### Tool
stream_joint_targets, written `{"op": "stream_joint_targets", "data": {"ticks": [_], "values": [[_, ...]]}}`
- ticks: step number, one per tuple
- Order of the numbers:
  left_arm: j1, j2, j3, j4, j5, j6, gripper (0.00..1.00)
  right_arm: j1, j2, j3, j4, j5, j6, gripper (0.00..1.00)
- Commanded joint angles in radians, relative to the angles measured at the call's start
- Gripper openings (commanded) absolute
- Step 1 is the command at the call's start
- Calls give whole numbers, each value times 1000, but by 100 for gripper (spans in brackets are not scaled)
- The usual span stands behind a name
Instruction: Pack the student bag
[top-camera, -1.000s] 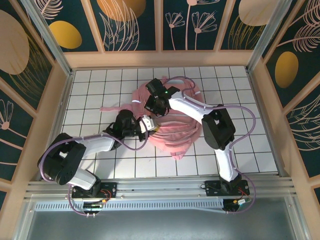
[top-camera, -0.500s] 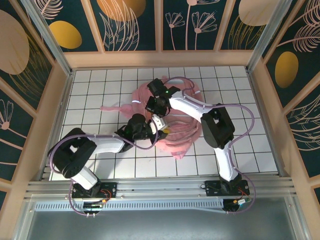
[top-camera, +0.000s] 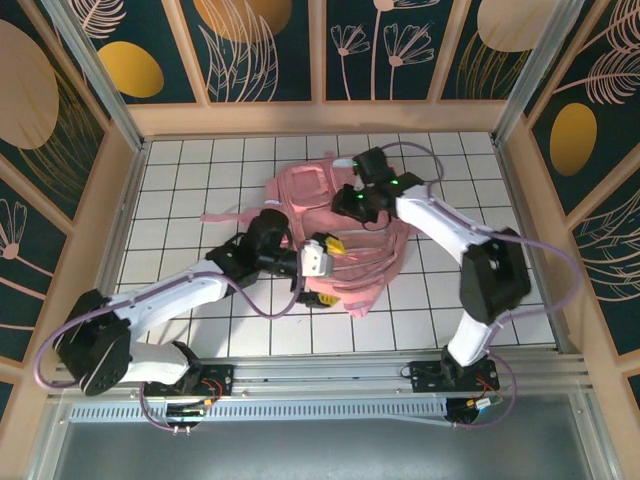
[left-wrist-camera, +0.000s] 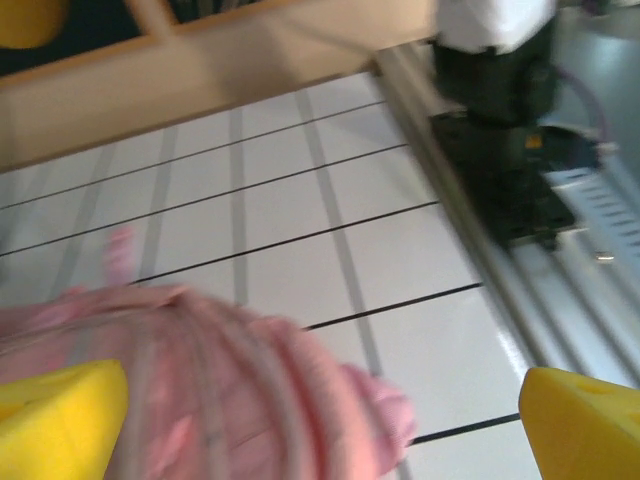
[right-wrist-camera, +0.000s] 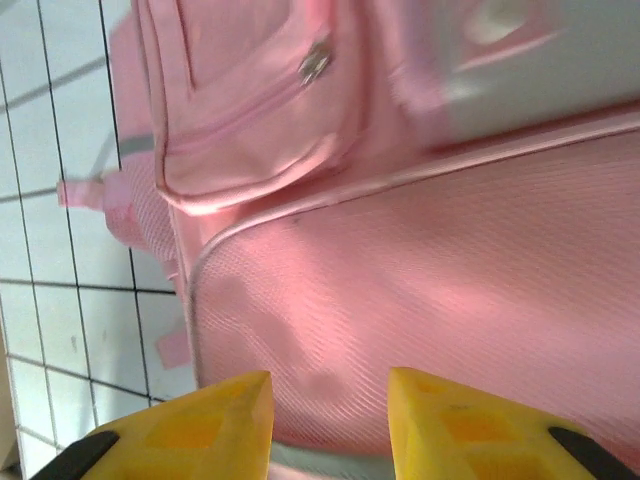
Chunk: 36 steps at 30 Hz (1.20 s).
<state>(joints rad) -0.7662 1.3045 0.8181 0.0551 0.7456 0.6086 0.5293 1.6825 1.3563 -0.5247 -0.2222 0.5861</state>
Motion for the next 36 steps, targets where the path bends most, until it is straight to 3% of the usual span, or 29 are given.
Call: {"op": "stream_joint_targets", "data": {"ticks": [1, 5, 8, 9, 13, 19, 22, 30, 33, 34, 35, 36], "values": [[62, -23, -31, -15, -196, -11, 99, -5, -142, -105, -43, 83, -145, 36], [98, 118, 137, -288, -276, 205, 96, -3, -240, -231, -61, -38, -299, 35], [104, 258, 295, -466, -329, 317, 66, -1, -277, -311, -42, -86, -356, 35], [104, 296, 346, -504, -340, 331, 62, -3, -284, -326, -38, -88, -367, 35], [104, 350, 404, -597, -275, 446, 60, -12, -303, -350, -16, -70, -347, 35], [104, 335, 348, -563, -279, 475, 62, -29, -325, -383, 30, -73, -296, 37], [104, 319, 297, -443, -320, 419, 63, -28, -340, -405, 46, -69, -280, 40], [102, 343, 255, -241, -349, 353, 45, -28, -435, -484, 163, -129, -278, 40], [103, 355, 256, -216, -406, 329, 30, -27, -457, -503, 212, -163, -263, 40], [102, 355, 254, -212, -422, 328, 22, -27, -458, -505, 212, -163, -260, 40], [103, 353, 252, -209, -437, 334, 7, -26, -459, -509, 215, -161, -255, 40], [103, 350, 249, -208, -450, 344, 0, -26, -461, -518, 222, -164, -254, 40]]}}
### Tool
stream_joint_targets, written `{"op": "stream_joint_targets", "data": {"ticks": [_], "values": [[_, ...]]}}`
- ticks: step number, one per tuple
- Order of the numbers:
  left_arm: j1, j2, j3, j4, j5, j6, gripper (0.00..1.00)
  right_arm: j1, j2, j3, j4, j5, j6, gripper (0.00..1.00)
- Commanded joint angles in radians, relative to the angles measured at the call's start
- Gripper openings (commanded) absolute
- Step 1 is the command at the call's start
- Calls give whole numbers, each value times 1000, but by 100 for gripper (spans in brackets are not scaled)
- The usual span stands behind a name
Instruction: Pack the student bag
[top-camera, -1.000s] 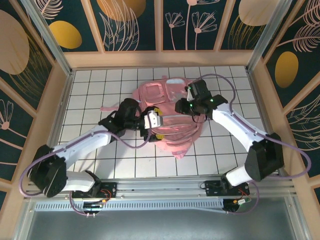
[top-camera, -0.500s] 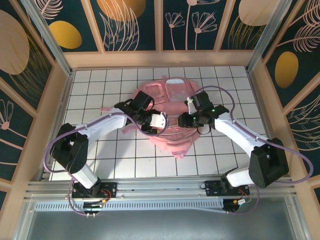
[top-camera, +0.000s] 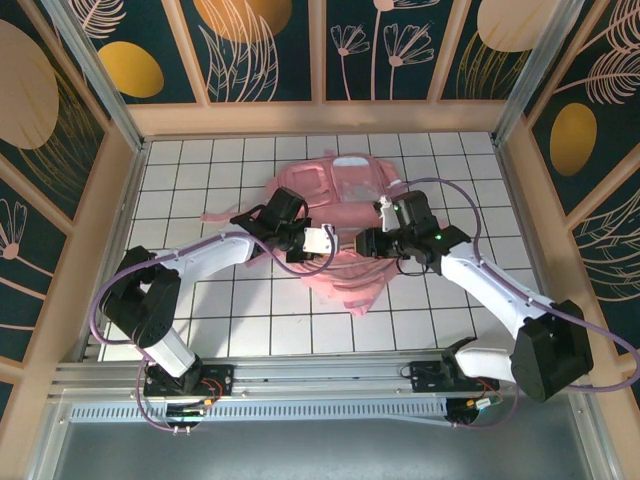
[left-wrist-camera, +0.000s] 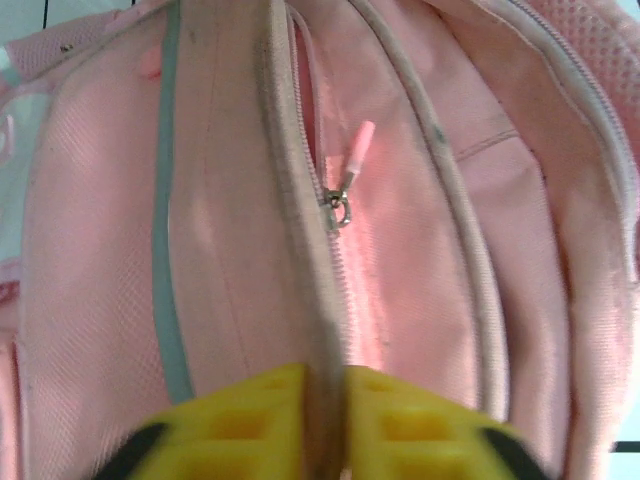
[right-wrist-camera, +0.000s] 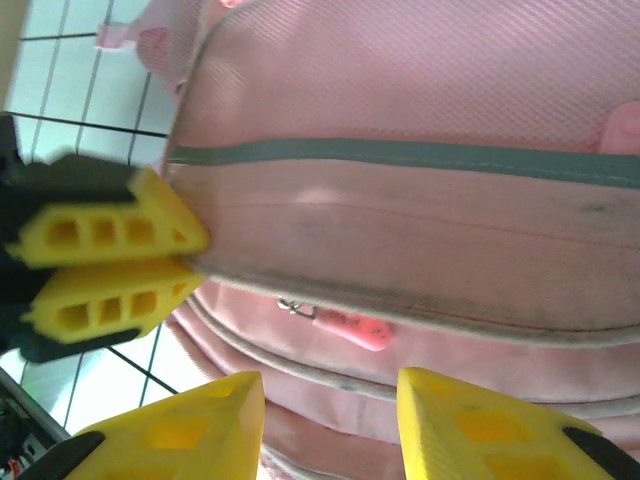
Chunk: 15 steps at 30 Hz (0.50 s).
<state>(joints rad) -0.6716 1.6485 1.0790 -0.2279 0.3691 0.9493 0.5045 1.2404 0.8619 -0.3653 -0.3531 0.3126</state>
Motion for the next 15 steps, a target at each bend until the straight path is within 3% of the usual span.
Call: {"op": "stream_joint_targets", "data": {"ticks": [1, 4, 10, 15], "values": [[9, -2, -19, 80, -91, 17, 0, 0, -21, -37, 75, -32, 20, 41], [9, -36, -45, 104, -102, 25, 0, 21, -32, -55, 86, -29, -81, 45], [10, -37, 56, 59, 50, -93, 0, 63, -84, -113, 137, -46, -382, 44], [12, -5, 126, -2, 142, -144, 0, 48, -15, -113, 239, -31, -363, 45]]}}
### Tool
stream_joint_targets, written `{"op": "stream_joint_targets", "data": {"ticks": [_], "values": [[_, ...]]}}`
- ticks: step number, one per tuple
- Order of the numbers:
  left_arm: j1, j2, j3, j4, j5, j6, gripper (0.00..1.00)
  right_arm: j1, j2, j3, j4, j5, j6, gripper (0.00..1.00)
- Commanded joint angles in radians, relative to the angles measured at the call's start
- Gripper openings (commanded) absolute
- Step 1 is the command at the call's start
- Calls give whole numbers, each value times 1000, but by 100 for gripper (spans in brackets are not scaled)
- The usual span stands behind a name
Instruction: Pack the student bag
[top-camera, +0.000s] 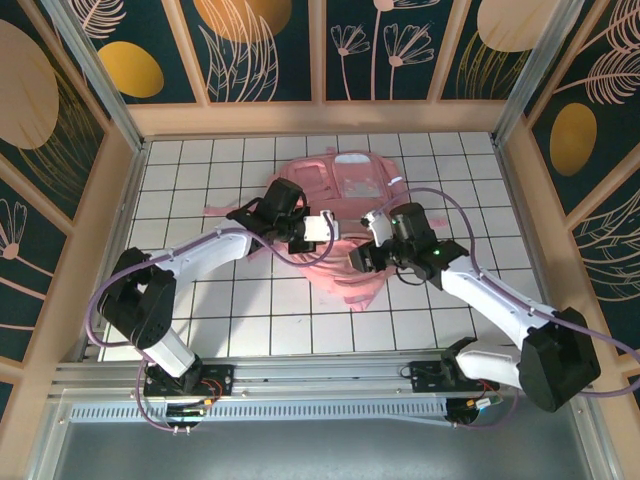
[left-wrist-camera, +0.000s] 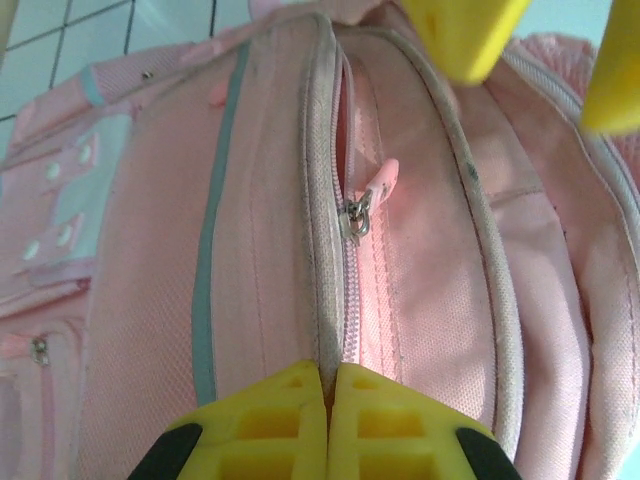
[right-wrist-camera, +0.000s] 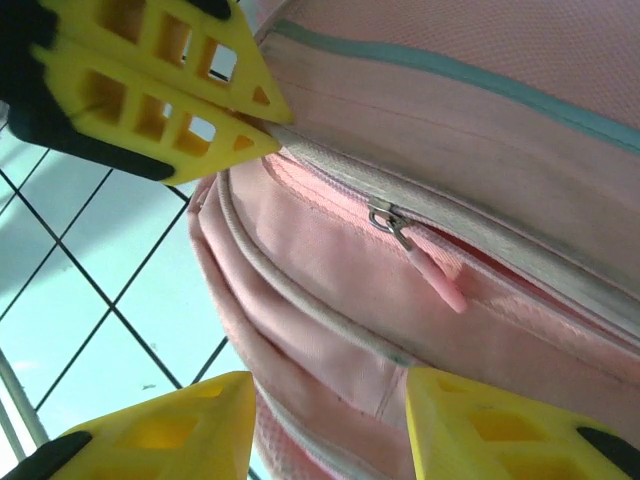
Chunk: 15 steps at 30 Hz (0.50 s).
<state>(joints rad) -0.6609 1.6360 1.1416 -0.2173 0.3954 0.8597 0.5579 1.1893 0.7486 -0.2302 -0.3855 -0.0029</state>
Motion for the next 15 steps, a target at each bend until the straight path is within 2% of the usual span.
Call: {"op": "stream_joint_targets", "data": {"ticks": [1, 9, 15], "values": [[2, 12, 65, -15, 122, -61, 0, -29, 53, 8, 113, 16, -39, 45], [13, 36, 82, -57, 179, -85, 0, -38, 162, 44, 179, 100, 42, 46], [14, 35, 73, -49, 193, -96, 0, -33, 175, 9, 251, 119, 121, 41]]}}
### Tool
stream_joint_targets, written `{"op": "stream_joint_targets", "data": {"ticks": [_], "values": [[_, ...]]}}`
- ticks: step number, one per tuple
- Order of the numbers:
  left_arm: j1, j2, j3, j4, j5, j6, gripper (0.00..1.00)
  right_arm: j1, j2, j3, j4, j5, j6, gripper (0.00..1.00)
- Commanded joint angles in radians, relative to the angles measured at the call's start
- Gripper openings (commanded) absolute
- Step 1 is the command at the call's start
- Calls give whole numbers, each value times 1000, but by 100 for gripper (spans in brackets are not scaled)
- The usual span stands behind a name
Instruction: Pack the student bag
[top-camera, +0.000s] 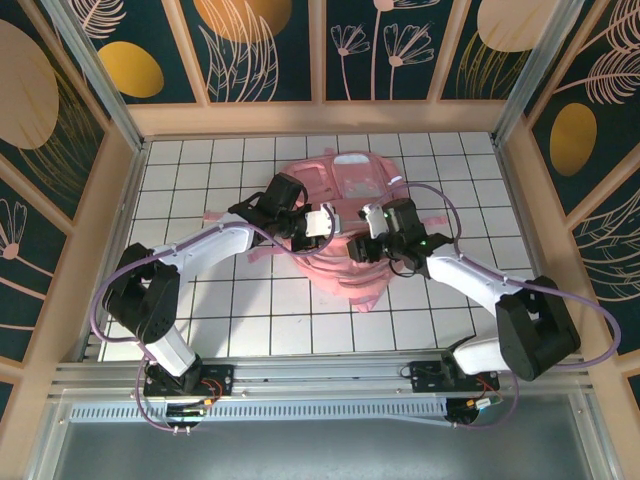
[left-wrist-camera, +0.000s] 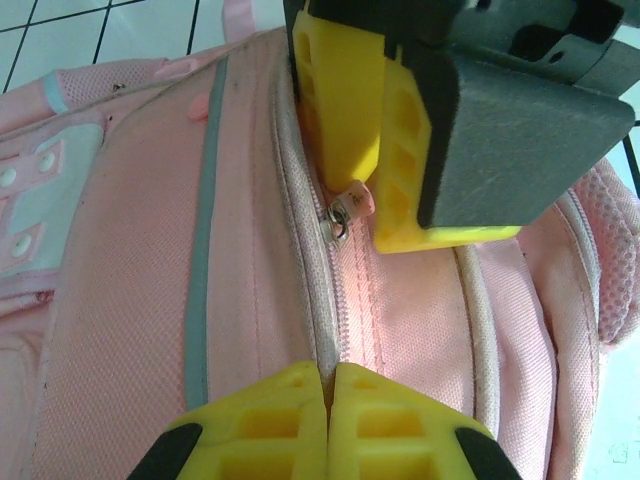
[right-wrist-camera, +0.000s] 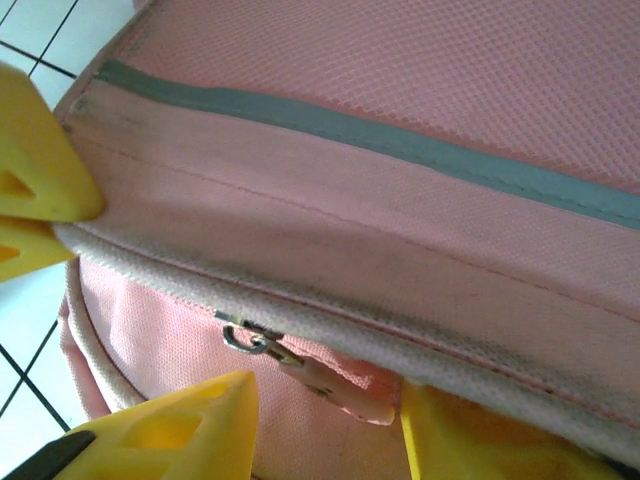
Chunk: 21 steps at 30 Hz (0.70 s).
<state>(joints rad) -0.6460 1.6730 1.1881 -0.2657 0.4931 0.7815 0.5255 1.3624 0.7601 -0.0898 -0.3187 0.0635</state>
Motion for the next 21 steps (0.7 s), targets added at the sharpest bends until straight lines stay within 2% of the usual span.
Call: {"op": "stream_joint_targets", "data": {"ticks": [1, 2, 5, 10, 17, 19, 21], "values": [[-1, -4, 25, 0, 94, -20, 0, -1, -4, -13, 134, 38, 59, 39], [-1, -8, 22, 2, 93, -21, 0, 1, -10, -22, 154, 10, 58, 37], [5, -15, 10, 23, 102, -34, 0, 5, -29, -43, 204, -70, 71, 21], [10, -18, -3, 37, 83, -45, 0, 6, -20, -35, 193, -84, 65, 1], [30, -24, -24, 37, 47, -39, 0, 2, -69, -61, 177, -119, 75, 0], [39, -38, -34, 41, 28, -35, 0, -3, -85, -55, 110, -43, 101, 0], [46, -50, -46, 38, 22, -3, 0, -12, -100, -55, 35, 100, 157, 0]]}}
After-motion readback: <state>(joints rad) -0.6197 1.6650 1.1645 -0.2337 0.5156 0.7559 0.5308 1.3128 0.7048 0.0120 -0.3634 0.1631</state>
